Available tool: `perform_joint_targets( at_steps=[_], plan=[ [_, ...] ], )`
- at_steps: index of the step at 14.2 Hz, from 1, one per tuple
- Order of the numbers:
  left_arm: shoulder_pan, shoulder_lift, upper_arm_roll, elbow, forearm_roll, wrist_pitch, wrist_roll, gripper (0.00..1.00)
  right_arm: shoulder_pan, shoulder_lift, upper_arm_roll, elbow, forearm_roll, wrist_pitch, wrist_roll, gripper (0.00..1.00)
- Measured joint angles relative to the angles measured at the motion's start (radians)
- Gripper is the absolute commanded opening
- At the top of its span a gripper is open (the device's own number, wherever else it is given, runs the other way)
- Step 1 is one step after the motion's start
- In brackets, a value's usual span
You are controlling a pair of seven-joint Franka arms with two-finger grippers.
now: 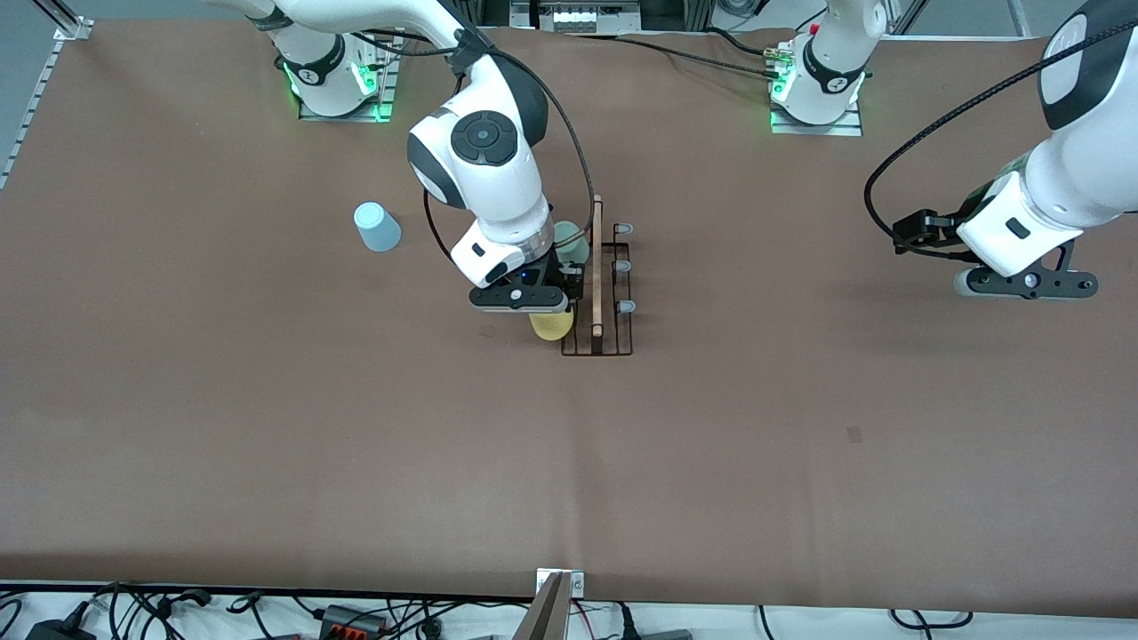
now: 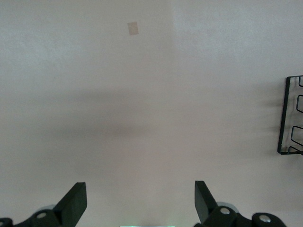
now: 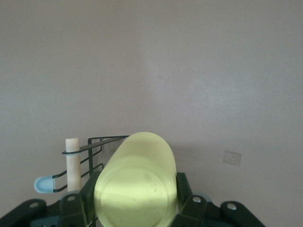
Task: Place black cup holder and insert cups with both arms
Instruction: 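Lower the yellow cup onto a rack peg and open the right gripper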
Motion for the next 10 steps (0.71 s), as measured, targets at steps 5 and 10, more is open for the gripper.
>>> perform_joint_targets(
  at_steps=[5,10],
  plan=[
    [0.0,0.0,0.0,0.0,0.0,0.0,0.0,1.0,0.028,0.011,0.0,0.001,0.0,0.0,0.015,0.14],
    [0.0,0.0,0.0,0.0,0.0,0.0,0.0,1.0,0.046,0.047,-0.002,0.001,0.0,0.005,0.028,1.0]
  ],
)
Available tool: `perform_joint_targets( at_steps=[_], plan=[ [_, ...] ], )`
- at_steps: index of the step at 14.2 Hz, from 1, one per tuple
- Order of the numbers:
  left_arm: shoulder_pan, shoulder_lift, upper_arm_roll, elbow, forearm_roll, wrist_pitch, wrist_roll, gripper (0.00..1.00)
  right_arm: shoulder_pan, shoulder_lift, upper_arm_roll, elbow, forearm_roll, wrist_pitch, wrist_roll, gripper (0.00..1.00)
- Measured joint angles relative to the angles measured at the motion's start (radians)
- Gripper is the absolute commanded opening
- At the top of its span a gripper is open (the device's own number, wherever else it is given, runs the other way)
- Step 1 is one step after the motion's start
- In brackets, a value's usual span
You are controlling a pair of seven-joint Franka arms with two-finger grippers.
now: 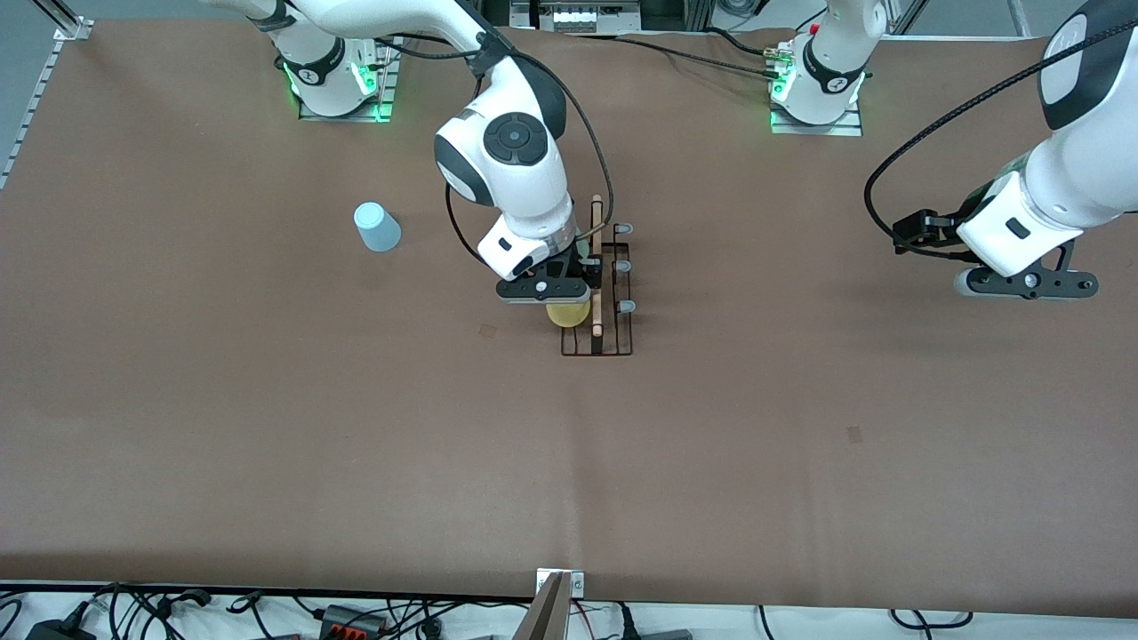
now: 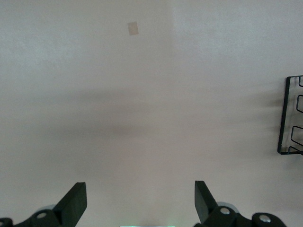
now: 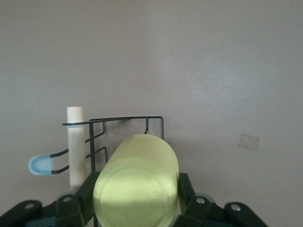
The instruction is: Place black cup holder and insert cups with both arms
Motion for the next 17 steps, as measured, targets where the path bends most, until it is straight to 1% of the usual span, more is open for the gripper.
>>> perform_joint_targets(
  at_steps=[4,6,8,11,14,16,17],
  plan=[
    [0.0,0.0,0.0,0.0,0.0,0.0,0.0,1.0,0.0,0.002,-0.015,0.01,0.0,0.003,-0.001,1.0],
    [0.0,0.0,0.0,0.0,0.0,0.0,0.0,1.0,-0.013,-0.018,-0.033,0.025,0.0,-0.007,-0.001,1.0],
    [0.001,0.0,0.0,0.0,0.0,0.0,0.0,1.0,-0.071,-0.07,-0.041,0.028,0.0,-0.086,-0.034,1.0],
    [0.001,0.0,0.0,0.0,0.0,0.0,0.004,1.0,-0.221,-0.194,-0.046,0.025,0.004,-0.26,-0.17,1.0],
    [0.005,0.0,0.002,0.002,-0.014,0.0,0.078,1.0,-0.408,-0.325,-0.048,0.015,0.066,-0.418,-0.325,1.0],
    [0.001,-0.001,0.032,0.003,-0.032,0.0,0.142,1.0,-0.542,-0.392,-0.049,0.008,0.099,-0.507,-0.49,1.0],
    [-0.024,-0.003,0.073,0.003,-0.039,0.0,0.16,1.0,-0.604,-0.414,-0.053,0.004,0.107,-0.533,-0.578,1.0]
  ],
)
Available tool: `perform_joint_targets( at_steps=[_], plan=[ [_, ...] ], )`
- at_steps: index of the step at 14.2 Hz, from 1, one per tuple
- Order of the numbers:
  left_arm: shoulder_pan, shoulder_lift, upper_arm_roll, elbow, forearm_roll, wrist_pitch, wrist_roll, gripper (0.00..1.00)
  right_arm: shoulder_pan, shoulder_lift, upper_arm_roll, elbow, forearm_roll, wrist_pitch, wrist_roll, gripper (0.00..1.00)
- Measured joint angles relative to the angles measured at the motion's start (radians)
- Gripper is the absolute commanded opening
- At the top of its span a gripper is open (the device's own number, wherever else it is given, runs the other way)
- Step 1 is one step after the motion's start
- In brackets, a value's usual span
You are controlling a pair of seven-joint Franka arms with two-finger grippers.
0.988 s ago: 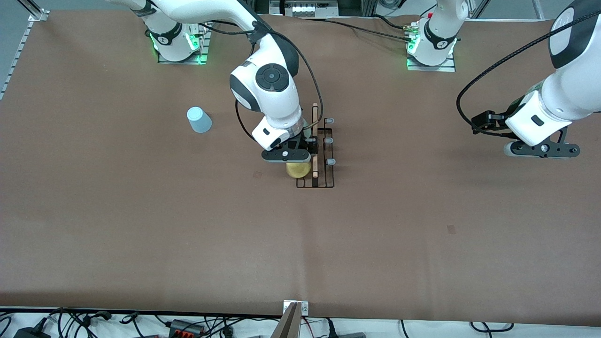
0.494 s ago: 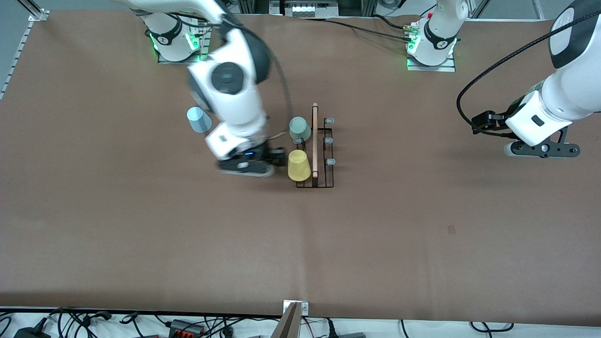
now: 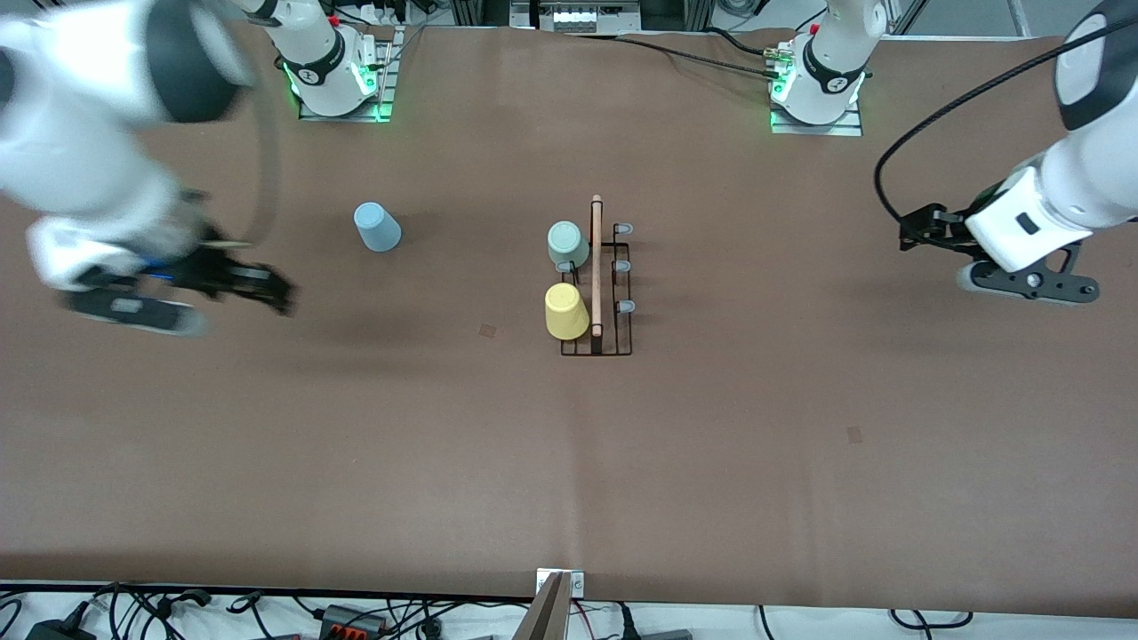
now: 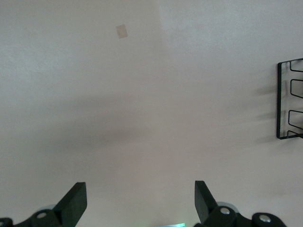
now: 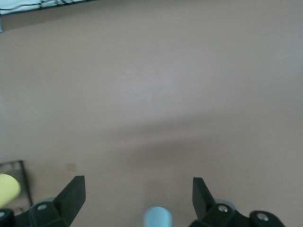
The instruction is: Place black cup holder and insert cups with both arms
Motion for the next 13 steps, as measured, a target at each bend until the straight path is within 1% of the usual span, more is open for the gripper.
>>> perform_joint_targets(
  at_steps=[1,3,4,5,7,9,13],
  plan=[
    [-0.049,-0.004,0.065,-0.001,-0.007,0.002,0.007,1.0,-0.047,-0.016,-0.016,-0.003,0.003,-0.011,-0.072,1.0],
    [-0.183,-0.029,0.211,-0.019,-0.012,0.03,0.003,1.0,-0.08,-0.04,-0.092,-0.006,0.011,-0.013,-0.141,1.0],
    [-0.232,-0.049,0.261,-0.039,-0.014,0.053,-0.013,1.0,-0.084,-0.053,-0.129,-0.006,0.029,-0.013,-0.16,1.0],
    [-0.257,-0.075,0.286,-0.064,-0.014,0.089,-0.027,1.0,-0.086,-0.067,-0.155,-0.005,0.05,-0.019,-0.179,1.0],
    [-0.267,-0.132,0.297,-0.113,-0.014,0.161,-0.04,1.0,-0.087,-0.098,-0.181,-0.004,0.065,-0.068,-0.23,1.0],
    [-0.267,-0.167,0.299,-0.14,-0.015,0.173,-0.04,1.0,-0.084,-0.116,-0.18,-0.004,0.059,-0.095,-0.269,1.0],
    [-0.275,-0.175,0.299,-0.142,-0.015,0.169,-0.04,1.0,-0.067,-0.109,-0.164,-0.013,0.04,-0.12,-0.277,1.0]
  ],
)
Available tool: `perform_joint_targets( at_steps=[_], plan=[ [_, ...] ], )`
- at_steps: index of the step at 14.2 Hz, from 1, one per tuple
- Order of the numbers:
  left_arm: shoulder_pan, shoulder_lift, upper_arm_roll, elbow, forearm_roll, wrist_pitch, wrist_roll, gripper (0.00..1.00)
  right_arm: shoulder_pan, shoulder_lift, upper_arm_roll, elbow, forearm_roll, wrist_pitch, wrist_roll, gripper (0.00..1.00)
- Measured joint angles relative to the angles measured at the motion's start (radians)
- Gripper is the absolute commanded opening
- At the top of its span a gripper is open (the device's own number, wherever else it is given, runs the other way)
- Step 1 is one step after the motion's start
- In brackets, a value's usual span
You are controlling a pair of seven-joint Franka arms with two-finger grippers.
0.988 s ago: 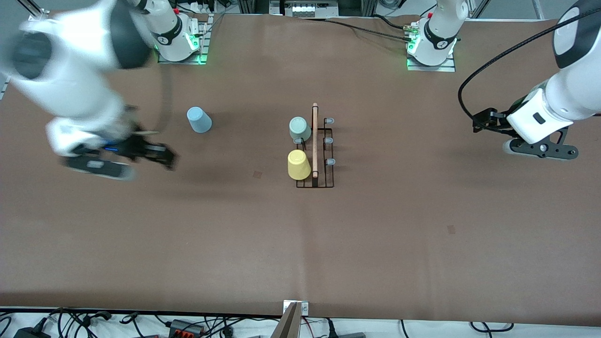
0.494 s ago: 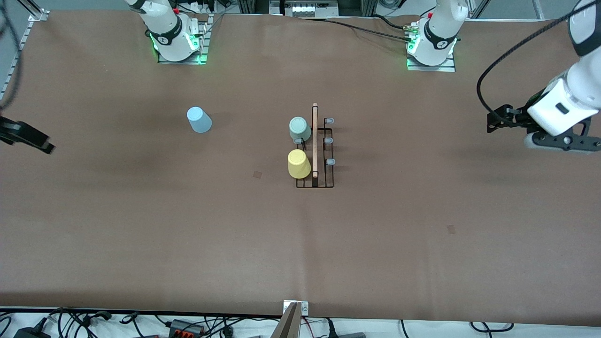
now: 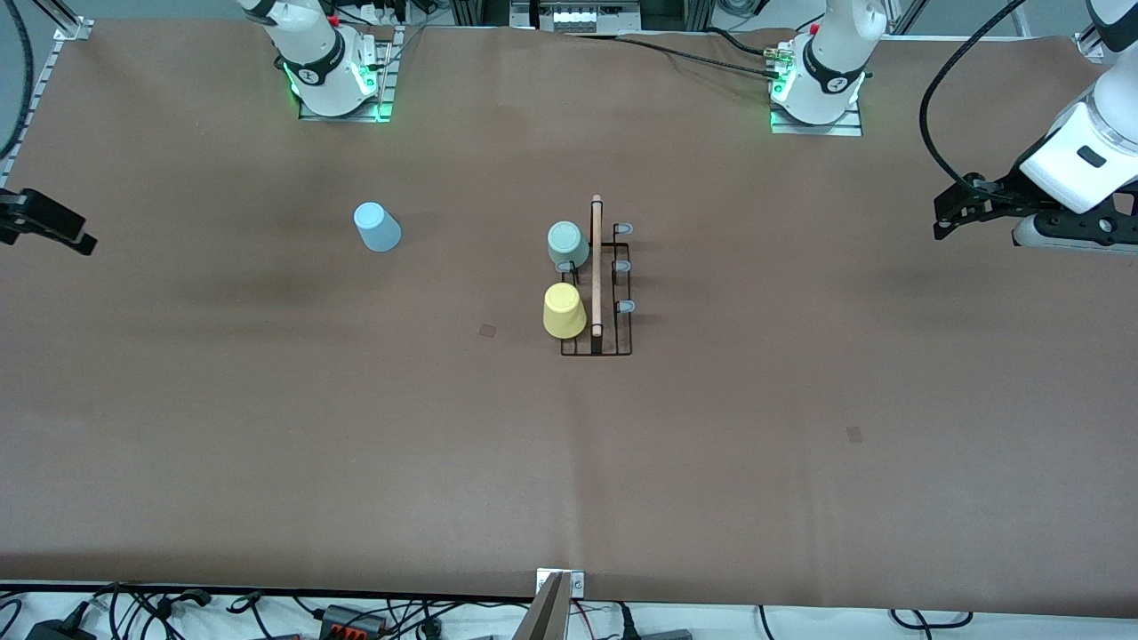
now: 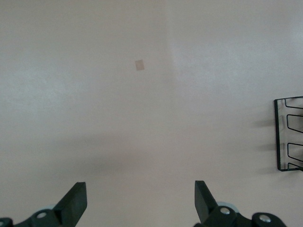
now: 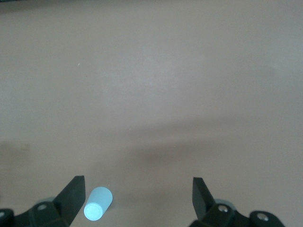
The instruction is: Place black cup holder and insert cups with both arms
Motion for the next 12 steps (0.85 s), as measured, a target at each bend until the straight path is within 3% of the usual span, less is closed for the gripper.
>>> perform_joint_targets(
  at_steps=[12],
  plan=[
    [-0.001,0.0,0.001,0.0,0.0,-0.007,0.017,1.0,-0.016,-0.004,0.004,-0.004,-0.006,-0.014,-0.04,1.0]
  ],
)
